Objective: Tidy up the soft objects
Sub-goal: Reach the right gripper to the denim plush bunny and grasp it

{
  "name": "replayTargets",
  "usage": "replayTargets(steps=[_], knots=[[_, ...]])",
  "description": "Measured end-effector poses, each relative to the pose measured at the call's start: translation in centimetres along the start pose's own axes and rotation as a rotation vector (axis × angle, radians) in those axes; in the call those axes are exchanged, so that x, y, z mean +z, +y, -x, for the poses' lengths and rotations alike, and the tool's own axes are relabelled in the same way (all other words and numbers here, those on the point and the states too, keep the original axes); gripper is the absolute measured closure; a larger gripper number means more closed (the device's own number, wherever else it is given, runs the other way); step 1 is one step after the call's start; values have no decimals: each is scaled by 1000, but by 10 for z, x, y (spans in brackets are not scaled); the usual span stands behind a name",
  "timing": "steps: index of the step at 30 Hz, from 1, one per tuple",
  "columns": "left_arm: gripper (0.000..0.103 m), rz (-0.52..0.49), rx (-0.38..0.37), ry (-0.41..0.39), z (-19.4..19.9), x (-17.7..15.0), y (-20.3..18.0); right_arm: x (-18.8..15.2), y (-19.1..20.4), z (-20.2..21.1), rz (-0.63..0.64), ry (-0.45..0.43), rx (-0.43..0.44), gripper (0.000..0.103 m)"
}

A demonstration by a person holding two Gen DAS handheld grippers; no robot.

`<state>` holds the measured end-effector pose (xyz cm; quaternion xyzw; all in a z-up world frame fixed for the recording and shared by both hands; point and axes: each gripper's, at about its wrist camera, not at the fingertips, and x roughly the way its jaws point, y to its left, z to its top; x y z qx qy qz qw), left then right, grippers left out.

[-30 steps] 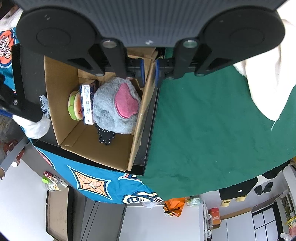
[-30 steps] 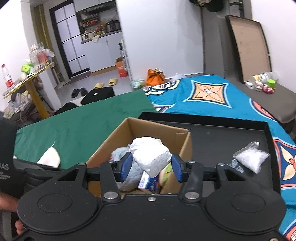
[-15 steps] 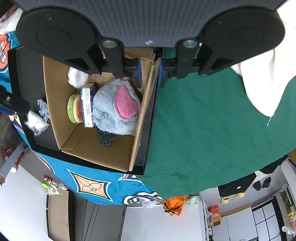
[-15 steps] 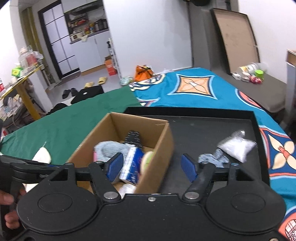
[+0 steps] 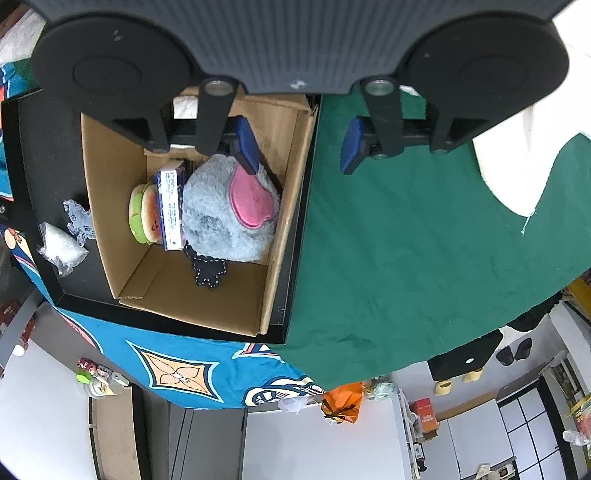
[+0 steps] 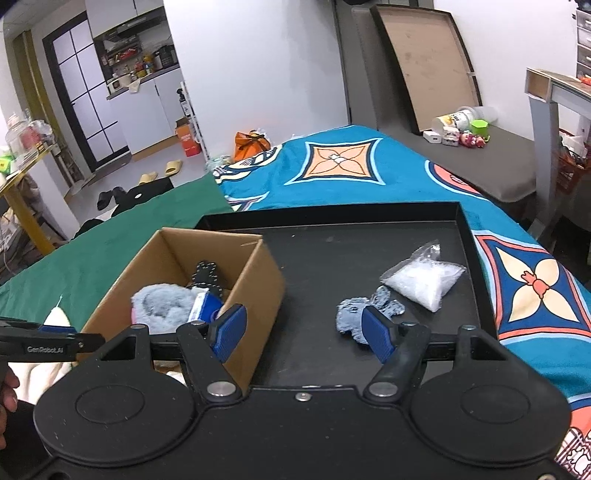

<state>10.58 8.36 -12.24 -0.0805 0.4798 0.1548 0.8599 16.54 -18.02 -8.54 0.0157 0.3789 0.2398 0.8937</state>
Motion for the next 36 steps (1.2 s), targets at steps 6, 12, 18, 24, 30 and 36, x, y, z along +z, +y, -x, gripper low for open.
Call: replayTargets(steps=[6,12,18,24,30,36], knots=[[51,-27,21,-1,-2,8,-10,2,-18,-8,-19,-2,-20,34],[44,-65,61,-4,-5,14,-20,-1,-35,-24,-50,16,-31,35],[42,-102,87,3,-13,21,-31,-6,-49,-45,-93,48,-35,37],[42,-133,117,18,-25,27,-41,-10,-61,-68,-131,70,-30,38],[33,-158,149,17,-32,32,-49,-13,-71,-91,-163,77,-36,38],[31,-175,172,24,-34,34,-53,-17,-74,-106,-159,85,-42,39]])
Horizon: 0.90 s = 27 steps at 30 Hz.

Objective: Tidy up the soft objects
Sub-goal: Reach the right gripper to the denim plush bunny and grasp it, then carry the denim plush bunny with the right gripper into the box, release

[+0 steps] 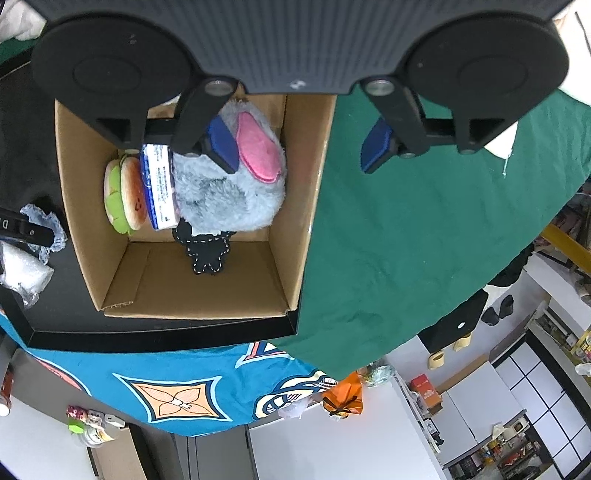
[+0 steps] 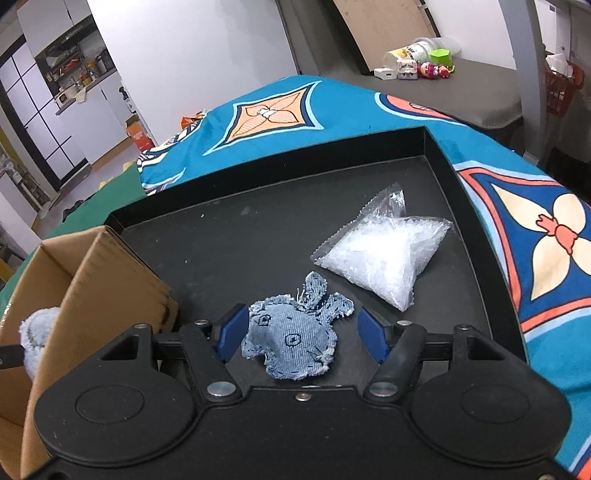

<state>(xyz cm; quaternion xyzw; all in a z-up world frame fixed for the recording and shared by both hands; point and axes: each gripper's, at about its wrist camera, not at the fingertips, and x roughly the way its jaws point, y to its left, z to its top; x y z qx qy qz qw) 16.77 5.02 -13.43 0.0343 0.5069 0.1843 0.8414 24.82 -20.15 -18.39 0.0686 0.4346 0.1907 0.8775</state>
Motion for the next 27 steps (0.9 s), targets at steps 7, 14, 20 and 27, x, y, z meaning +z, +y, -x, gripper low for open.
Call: replayTargets(steps=[7,14,20,27], knots=[[30,-7,8,2,0,1,-2,-7,8,-7,66,6,-20,44],[30,-12,16,5,5,-3,0,-10,10,-1,121,14,-64,66],[30,9,10,2,13,-10,7,-11,10,12,117,21,-55,68],[30,32,-3,-11,23,-17,15,-8,14,33,121,-11,-53,68]])
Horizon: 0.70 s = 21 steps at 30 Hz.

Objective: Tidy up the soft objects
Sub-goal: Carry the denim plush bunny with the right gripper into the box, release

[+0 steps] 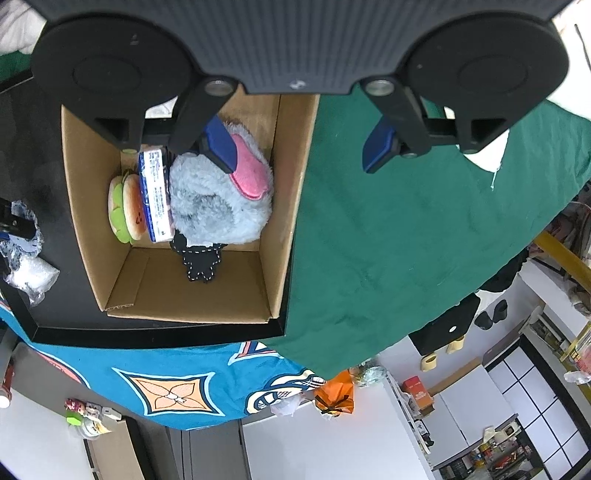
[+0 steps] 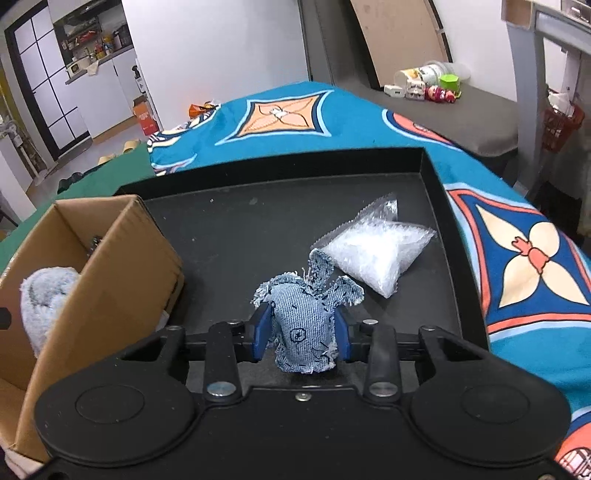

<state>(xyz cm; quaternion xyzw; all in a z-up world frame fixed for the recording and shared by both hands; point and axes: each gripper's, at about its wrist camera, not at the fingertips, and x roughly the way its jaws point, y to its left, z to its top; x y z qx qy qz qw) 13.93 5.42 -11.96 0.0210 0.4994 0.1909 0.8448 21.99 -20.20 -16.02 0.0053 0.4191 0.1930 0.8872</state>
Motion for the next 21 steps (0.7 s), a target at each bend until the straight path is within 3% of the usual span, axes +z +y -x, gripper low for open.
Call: replayTargets(steps=[21], knots=[[31,78,-89,-6,12,-17,21,14,18,58,3,-76,31,67]])
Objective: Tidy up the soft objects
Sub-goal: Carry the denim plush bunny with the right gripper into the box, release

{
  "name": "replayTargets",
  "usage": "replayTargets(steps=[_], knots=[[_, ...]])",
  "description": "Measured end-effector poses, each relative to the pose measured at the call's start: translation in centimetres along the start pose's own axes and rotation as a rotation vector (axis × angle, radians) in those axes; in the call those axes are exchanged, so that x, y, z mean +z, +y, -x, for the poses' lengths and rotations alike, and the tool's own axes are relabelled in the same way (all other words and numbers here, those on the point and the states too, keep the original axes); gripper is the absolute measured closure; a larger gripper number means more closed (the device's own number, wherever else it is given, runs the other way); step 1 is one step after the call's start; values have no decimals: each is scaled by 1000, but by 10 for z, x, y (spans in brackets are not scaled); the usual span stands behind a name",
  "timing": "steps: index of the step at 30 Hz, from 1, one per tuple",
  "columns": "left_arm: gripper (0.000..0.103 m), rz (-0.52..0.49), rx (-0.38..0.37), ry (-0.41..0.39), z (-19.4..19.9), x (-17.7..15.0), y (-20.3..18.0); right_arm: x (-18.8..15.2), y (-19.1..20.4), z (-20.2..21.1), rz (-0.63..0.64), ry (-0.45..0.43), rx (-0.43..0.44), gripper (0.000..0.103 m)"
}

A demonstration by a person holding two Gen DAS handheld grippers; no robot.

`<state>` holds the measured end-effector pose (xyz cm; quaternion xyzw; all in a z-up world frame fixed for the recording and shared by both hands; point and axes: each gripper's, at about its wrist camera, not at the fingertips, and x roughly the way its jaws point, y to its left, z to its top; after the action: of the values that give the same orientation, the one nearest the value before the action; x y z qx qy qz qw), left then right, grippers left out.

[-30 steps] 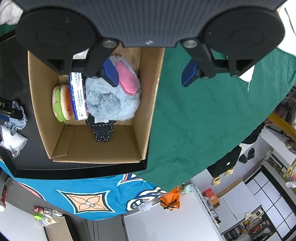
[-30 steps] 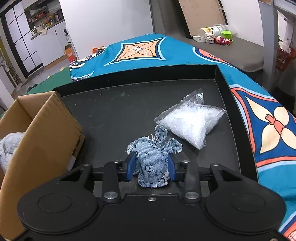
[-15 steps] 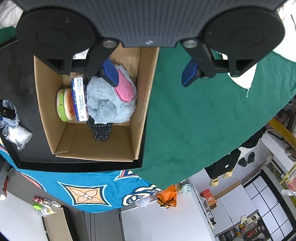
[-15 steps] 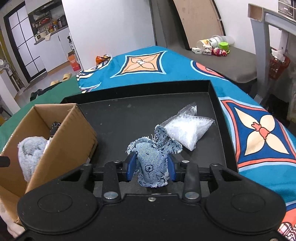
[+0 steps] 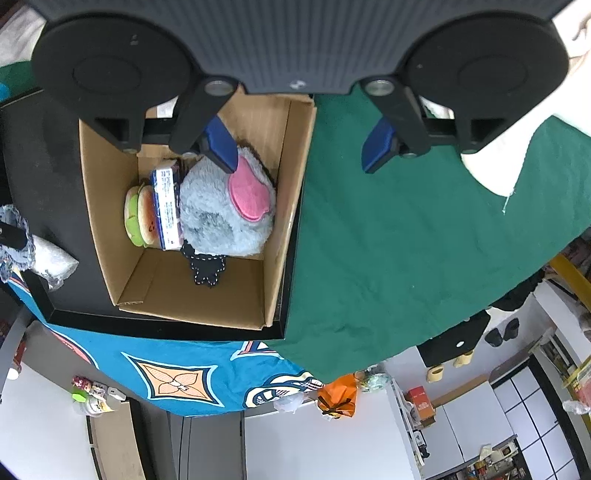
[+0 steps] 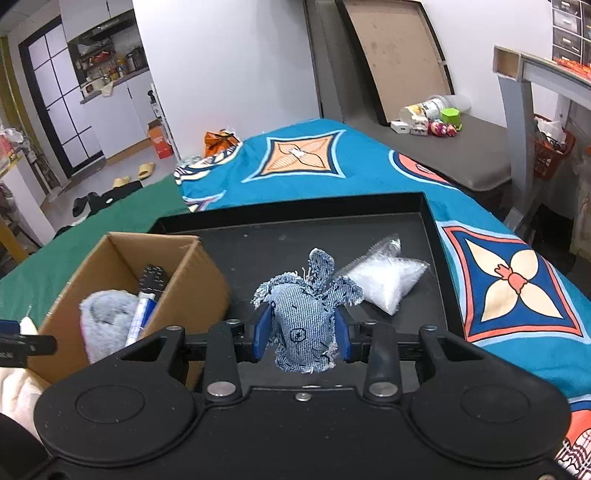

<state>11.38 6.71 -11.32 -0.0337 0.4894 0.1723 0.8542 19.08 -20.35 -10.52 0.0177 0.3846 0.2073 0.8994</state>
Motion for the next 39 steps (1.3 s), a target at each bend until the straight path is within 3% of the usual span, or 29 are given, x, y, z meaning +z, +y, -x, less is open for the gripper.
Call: replayTargets(steps=[6,14,23,31,39], knots=[[34,21,-37,5,-2,-8,7,6,16,12,19,-22,23,67],[48,76,-114,19,-6,-17,20,11,39,27,55,-37,58,67],[73,127,-186,52,-15,-20,30,14,67,34,95,-44,88,66],[86,179,-196,53,-17,-22,40,13,84,38,124,-42,94,66],[92,195,-216,48,-16,-24,45,9,105,39,156,-33,130,66]])
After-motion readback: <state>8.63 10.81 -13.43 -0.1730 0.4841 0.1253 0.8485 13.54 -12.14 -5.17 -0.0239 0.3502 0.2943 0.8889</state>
